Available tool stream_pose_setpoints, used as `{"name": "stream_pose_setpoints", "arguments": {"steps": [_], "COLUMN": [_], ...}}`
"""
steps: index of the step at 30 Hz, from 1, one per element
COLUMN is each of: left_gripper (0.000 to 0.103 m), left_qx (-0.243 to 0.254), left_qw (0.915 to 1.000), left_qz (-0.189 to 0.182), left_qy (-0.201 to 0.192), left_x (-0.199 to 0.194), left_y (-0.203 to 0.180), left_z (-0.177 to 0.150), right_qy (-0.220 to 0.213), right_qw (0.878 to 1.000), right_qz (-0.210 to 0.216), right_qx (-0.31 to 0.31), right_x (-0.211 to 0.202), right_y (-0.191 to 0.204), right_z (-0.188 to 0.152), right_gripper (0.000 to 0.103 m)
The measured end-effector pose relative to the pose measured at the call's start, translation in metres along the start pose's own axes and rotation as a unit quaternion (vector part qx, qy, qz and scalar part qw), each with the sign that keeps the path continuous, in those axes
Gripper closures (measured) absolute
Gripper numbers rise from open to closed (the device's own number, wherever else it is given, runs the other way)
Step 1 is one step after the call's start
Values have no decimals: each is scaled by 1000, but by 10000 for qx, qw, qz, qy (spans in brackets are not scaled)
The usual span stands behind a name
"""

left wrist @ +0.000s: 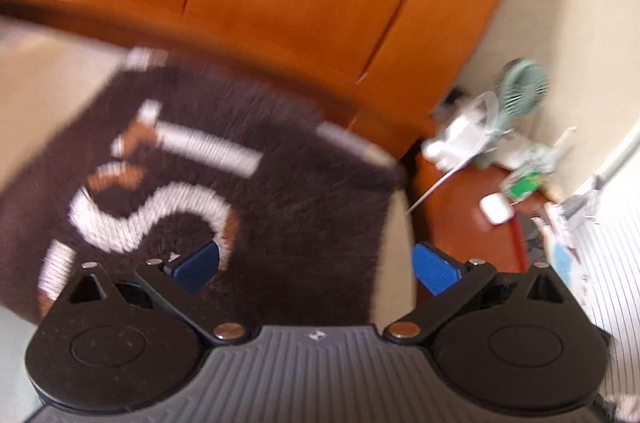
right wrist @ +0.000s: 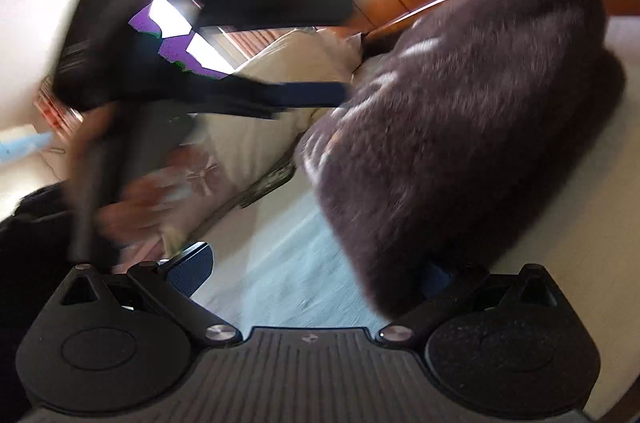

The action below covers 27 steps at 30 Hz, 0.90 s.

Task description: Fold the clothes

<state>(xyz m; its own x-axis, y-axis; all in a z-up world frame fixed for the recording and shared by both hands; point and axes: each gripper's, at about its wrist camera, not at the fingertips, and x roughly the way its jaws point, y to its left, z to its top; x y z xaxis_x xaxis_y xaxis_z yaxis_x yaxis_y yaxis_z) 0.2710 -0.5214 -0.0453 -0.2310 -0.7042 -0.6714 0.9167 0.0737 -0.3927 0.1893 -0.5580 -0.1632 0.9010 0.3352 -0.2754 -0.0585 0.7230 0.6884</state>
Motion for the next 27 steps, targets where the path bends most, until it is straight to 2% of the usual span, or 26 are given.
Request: {"name": "stream_pose_setpoints", "arguments": {"steps": [5,8,10,14,17,19,21,23,25,27], "left_gripper": [1,1,1,1,1,1,1,1,1,1], "left_qx": [-287,-83,176,266,93,-89,-285,-557,-630,-532], "left_qw": [9996,9998,9993,9983,9981,9981,9977,9968,9969,9963], "left_qz": [-33,158,323,502,598,603,612,564,468,635], "left_qy": [64,71,86,118,65,53,27,-68,-111,-206], "left_x": [21,14,11,5,1,-1,-2,-3,-5,-12], "left_y": [11,1,-7,-5,5,15,25,36,42,41], "left_z": [1,7,10,17,18,16,13,12,11,11], "right_qy": [17,-5,-192,-499,-649,-802,-913,-724,-439,-500], "right_qw": [10000,9999,9992,9921,9777,9696,9673,9682,9673,9679], "right_qz": [-18,-84,-250,-538,-885,-1151,-1429,-1654,-1964,-1882], "right_qx": [-28,-60,-237,-1017,-1790,-2005,-1886,-1730,-1544,-1587], "right_x": [-9,-20,-30,-37,-30,-26,-20,-11,-1,-8], "right_y": [6,8,14,35,45,35,17,-5,-26,-26], "right_z": [-10,-6,-2,15,37,56,78,90,96,91], "right_gripper": [0,0,0,0,0,0,0,0,0,0]}}
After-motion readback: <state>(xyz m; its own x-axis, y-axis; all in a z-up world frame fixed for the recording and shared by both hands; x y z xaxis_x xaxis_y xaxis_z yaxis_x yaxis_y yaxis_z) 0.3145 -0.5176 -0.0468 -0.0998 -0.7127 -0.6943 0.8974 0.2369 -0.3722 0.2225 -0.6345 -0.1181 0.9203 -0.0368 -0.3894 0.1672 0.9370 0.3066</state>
